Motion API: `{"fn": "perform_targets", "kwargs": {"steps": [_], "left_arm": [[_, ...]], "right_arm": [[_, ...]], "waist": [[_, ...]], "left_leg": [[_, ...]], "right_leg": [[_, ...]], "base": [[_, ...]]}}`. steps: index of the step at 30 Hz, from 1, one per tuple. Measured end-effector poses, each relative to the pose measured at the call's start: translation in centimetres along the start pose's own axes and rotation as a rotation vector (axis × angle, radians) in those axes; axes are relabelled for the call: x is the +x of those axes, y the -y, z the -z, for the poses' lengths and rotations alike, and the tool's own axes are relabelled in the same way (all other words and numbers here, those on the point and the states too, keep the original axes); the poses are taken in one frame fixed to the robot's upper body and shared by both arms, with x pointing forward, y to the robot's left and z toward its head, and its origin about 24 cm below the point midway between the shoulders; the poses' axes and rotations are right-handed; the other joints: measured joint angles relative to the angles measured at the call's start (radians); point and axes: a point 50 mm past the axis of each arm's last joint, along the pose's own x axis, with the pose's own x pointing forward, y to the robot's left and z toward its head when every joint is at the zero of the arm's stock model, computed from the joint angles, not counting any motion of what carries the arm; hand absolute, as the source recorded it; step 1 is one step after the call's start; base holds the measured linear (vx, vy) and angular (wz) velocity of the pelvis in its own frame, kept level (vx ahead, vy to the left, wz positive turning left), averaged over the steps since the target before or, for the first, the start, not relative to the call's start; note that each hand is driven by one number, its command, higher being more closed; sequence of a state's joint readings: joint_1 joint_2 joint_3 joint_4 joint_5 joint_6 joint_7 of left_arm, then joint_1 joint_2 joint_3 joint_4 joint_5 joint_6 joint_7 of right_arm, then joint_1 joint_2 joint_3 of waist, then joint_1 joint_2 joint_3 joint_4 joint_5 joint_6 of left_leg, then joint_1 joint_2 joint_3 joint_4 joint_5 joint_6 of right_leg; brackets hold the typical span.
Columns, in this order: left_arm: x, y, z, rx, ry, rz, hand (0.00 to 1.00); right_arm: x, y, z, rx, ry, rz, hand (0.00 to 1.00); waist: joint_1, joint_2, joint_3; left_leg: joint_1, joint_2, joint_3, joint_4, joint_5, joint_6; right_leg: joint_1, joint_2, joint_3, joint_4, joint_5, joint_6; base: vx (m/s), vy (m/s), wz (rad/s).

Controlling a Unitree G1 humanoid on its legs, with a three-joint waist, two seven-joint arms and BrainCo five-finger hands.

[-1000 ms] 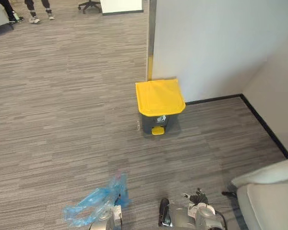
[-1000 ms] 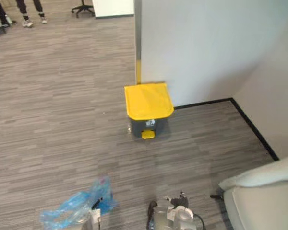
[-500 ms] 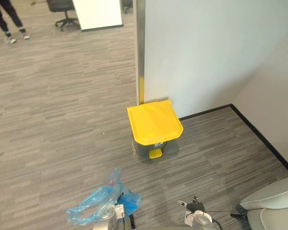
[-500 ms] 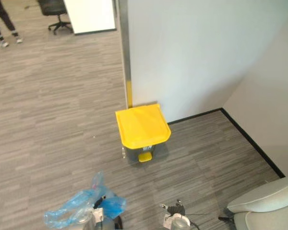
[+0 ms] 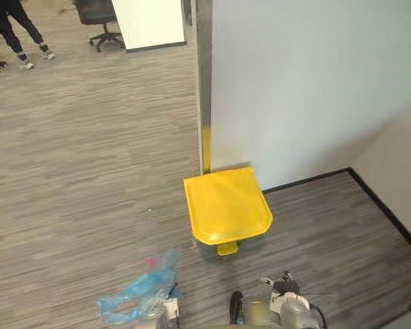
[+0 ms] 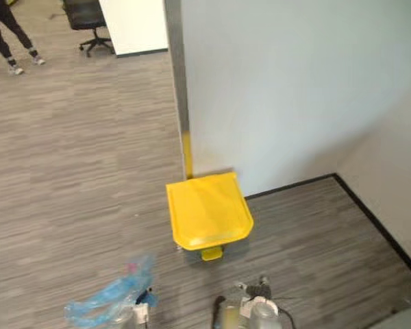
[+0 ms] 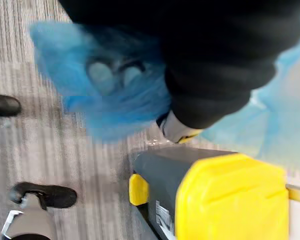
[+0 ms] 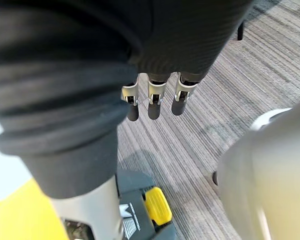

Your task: Gather rubbish on tea table into small bin, then transfer packed bag to large trash can.

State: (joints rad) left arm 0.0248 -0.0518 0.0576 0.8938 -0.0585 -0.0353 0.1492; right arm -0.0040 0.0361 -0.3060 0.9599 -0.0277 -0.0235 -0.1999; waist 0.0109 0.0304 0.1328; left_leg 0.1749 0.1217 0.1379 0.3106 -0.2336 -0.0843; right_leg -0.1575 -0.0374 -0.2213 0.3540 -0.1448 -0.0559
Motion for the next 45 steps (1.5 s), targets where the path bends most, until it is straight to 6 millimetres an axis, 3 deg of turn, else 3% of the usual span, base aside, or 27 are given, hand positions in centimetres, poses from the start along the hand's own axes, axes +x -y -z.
{"fn": "perform_targets", "kwargs": {"steps": [2, 4, 6, 7, 8, 9, 14, 19, 23, 28, 31, 33, 34, 36, 37, 39, 41, 42, 43, 45], "left_arm": [[0.0, 0.0, 0.0, 0.001, 0.004, 0.004, 1.00], [-0.3, -0.2, 0.4, -0.004, -0.003, 0.003, 1.00], [-0.3, -0.2, 0.4, -0.006, -0.001, 0.008, 1.00], [-0.3, -0.2, 0.3, -0.005, 0.001, 0.012, 1.00], [-0.3, -0.2, 0.4, -0.005, 0.000, 0.012, 1.00], [-0.3, -0.2, 0.6, -0.009, -0.007, 0.009, 1.00], [-0.2, -1.0, 0.6, 0.008, -0.007, -0.008, 1.00], [-0.3, -2.2, 1.5, 0.032, -0.046, -0.038, 1.00], [-0.5, -2.4, 2.1, 0.028, -0.060, -0.057, 1.00], [-0.5, -2.9, 2.3, 0.017, -0.071, -0.081, 1.00], [-0.3, -3.3, 2.0, 0.025, -0.062, -0.089, 1.00], [-0.1, -3.1, 1.3, 0.022, -0.045, -0.083, 1.00], [0.0, -3.2, 1.2, 0.023, -0.044, -0.086, 1.00], [0.0, -3.6, 1.0, 0.032, -0.039, -0.097, 1.00], [0.1, -3.8, 0.8, 0.036, -0.034, -0.110, 1.00], [0.2, -3.8, 0.6, 0.012, -0.031, -0.123, 1.00], [0.2, -3.8, 0.5, -0.008, -0.027, -0.134, 1.00], [0.4, -3.4, -0.1, -0.012, -0.011, -0.141, 1.00], [0.5, -2.7, -0.5, -0.022, 0.003, -0.129, 1.00], [0.7, -1.9, -1.1, -0.031, 0.017, -0.121, 1.00]], "right_arm": [[-0.1, 0.0, 0.5, 0.005, -0.014, 0.001, 0.00], [-0.2, 0.2, 0.8, 0.004, -0.023, 0.005, 0.00], [-0.2, 0.2, 1.0, 0.018, -0.033, 0.008, 0.00], [-0.2, 0.3, 1.0, 0.025, -0.036, 0.010, 0.00], [-0.2, 0.4, 1.1, 0.027, -0.038, 0.013, 0.00], [-0.2, 0.7, 1.1, 0.026, -0.040, 0.022, 0.00], [-0.5, 0.4, 2.0, 0.036, -0.065, 0.016, 0.00], [-0.5, 0.6, 2.1, 0.059, -0.072, 0.029, 0.00], [-0.3, 1.2, 2.0, 0.050, -0.070, 0.041, 0.00], [-0.3, 0.9, 1.7, 0.046, -0.062, 0.033, 0.00], [-0.3, 0.6, 1.5, 0.042, -0.058, 0.026, 0.00], [-0.1, 1.1, 1.1, 0.046, -0.043, 0.040, 0.00], [-0.1, 1.4, 1.1, 0.049, -0.045, 0.050, 0.00], [-0.1, 1.3, 1.0, 0.058, -0.040, 0.061, 0.00], [-0.1, 1.3, 0.9, 0.067, -0.035, 0.073, 0.00], [-0.1, 1.7, 0.7, 0.098, -0.027, 0.119, 0.00], [-0.1, 2.3, 1.0, 0.109, -0.040, 0.168, 0.00], [0.1, 2.5, 0.5, 0.112, -0.032, 0.187, 0.00], [0.3, 2.4, -0.3, 0.133, -0.012, 0.200, 0.00], [0.3, 2.9, -0.3, 0.180, -0.017, 0.233, 0.00]], "waist": [[0.007, -0.007, -0.001], [0.005, -0.009, -0.011], [0.007, -0.014, -0.014], [0.006, -0.014, -0.014], [0.005, -0.009, -0.015], [0.016, -0.013, -0.021], [0.020, -0.036, -0.037], [0.021, -0.040, -0.040], [0.023, -0.021, -0.043], [0.031, -0.031, -0.038], [0.030, -0.062, -0.018], [0.026, -0.055, 0.017], [0.027, -0.058, 0.019], [0.030, -0.068, 0.026], [0.029, -0.078, 0.034], [0.027, -0.083, 0.042], [0.028, -0.089, 0.045], [0.036, -0.071, 0.067], [0.039, -0.040, 0.086], [0.034, -0.021, 0.100]], "left_leg": [[-0.051, 0.039, 0.023, 0.158, 0.004, -0.021], [-0.076, 0.065, 0.069, 0.195, -0.034, -0.008], [-0.110, 0.057, 0.092, 0.101, -0.066, 0.008], [-0.125, 0.044, 0.101, -0.049, -0.013, 0.025], [-0.127, 0.044, 0.101, -0.092, 0.031, 0.023], [-0.116, 0.038, 0.100, -0.121, 0.050, -0.017], [-0.085, -0.023, 0.127, -0.173, 0.060, 0.001], [-0.061, -0.043, 0.148, -0.222, 0.073, 0.020], [-0.049, -0.052, 0.157, -0.238, 0.076, 0.022], [-0.033, -0.054, 0.170, -0.247, 0.074, 0.024], [-0.027, -0.073, 0.149, -0.235, 0.044, 0.054], [0.018, -0.078, 0.099, -0.223, 0.016, 0.076], [0.017, -0.053, 0.090, -0.169, -0.017, 0.084], [0.008, -0.025, 0.079, -0.096, -0.067, 0.078], [-0.005, -0.016, 0.077, -0.043, -0.105, 0.073], [-0.014, -0.010, 0.076, 0.021, -0.150, 0.064], [-0.015, -0.016, 0.060, 0.086, -0.205, 0.032], [-0.011, -0.010, 0.059, 0.125, -0.241, 0.008], [-0.022, 0.010, 0.049, 0.138, -0.238, 0.008], [-0.016, 0.016, 0.023, 0.140, -0.219, 0.022]], "right_leg": [[0.074, 0.009, -0.014, -0.072, 0.004, -0.005], [0.110, 0.018, -0.018, -0.118, 0.011, -0.006], [0.126, 0.005, -0.009, -0.151, 0.030, 0.010], [0.124, -0.010, -0.003, -0.162, 0.045, 0.033], [0.125, -0.008, -0.001, -0.167, 0.049, 0.039], [0.125, -0.003, 0.028, -0.182, 0.060, 0.058], [0.157, -0.043, 0.068, -0.256, 0.101, 0.106], [0.153, -0.049, 0.094, -0.273, 0.119, 0.112], [0.145, -0.045, 0.109, -0.273, 0.125, 0.112], [0.136, -0.048, 0.116, -0.237, 0.112, 0.113], [0.073, -0.094, 0.114, -0.056, 0.045, 0.145], [-0.045, -0.122, 0.094, 0.228, 0.047, 0.176], [-0.086, -0.111, 0.090, 0.269, 0.025, 0.150], [-0.169, -0.086, 0.068, 0.207, 0.036, 0.139], [-0.232, -0.072, 0.067, 0.101, 0.073, 0.151], [-0.260, -0.074, 0.051, 0.045, 0.098, 0.152], [-0.200, -0.068, 0.049, 0.021, 0.065, 0.162], [-0.186, -0.055, 0.054, 0.008, 0.044, 0.179], [-0.190, -0.034, 0.052, 0.021, 0.035, 0.166], [-0.190, -0.029, 0.041, 0.047, 0.011, 0.141]], "base": [[0.19, -0.059, 0.23], [0.14, 0.013, 0.03], [0.14, 0.129, -0.04], [0.09, 0.149, -0.08], [0.06, 0.179, -0.28], [0.03, 0.111, -0.36], [0.01, 0.173, -0.15], [-0.02, 0.062, -0.13], [-0.01, 0.024, -0.13], [-0.03, 0.007, -0.09], [-0.06, 0.030, 0.13], [-0.04, 0.059, 0.29], [0.05, 0.032, 0.23], [0.11, 0.014, 0.14], [0.16, -0.024, 0.08], [0.27, -0.107, 0.21], [0.39, -0.157, 0.15], [0.36, -0.105, -0.22], [0.32, -0.078, -0.21], [0.26, -0.067, 0.12]]}}
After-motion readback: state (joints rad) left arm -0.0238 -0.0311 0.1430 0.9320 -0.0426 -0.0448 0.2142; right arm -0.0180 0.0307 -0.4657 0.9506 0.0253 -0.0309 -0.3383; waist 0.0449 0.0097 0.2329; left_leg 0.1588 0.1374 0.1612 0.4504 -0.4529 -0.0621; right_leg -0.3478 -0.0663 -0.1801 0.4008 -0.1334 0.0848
